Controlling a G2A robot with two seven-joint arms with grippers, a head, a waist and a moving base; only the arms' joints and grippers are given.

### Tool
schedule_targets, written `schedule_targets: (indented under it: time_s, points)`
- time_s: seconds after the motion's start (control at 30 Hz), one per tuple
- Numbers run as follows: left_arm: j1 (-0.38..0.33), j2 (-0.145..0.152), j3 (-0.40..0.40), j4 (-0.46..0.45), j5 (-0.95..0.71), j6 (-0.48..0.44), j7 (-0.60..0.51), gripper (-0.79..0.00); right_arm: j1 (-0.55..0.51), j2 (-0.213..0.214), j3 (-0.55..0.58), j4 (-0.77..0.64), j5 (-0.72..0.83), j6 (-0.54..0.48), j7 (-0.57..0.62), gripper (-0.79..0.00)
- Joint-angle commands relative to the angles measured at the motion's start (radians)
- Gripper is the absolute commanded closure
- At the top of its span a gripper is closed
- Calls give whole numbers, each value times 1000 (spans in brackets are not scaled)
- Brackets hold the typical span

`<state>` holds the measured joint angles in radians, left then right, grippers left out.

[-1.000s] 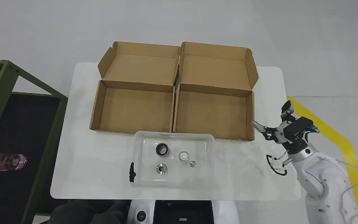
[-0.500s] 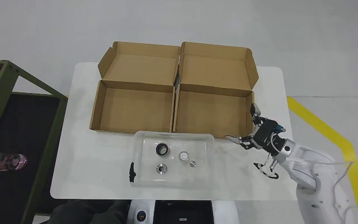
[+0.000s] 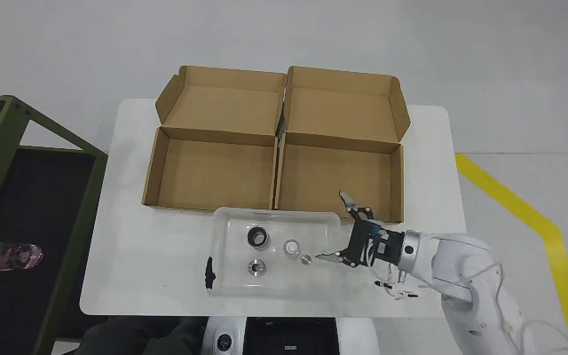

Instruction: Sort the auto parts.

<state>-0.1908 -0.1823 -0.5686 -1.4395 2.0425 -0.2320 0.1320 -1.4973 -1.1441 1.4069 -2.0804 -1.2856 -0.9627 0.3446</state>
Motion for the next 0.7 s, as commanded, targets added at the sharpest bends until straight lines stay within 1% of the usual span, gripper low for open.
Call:
schedule_targets:
  time_s: [0.0,0.3,0.67]
  points:
    - [0,0,0,0,0,0,0,-785,9,1,-28,-6,-8,-5,21,-785]
    - [0,0,0,0,0,0,0,-785,34,9,-121,-35,-66,-33,87,-785]
    - [0,0,0,0,0,0,0,-785,97,8,-226,19,-64,9,142,-785]
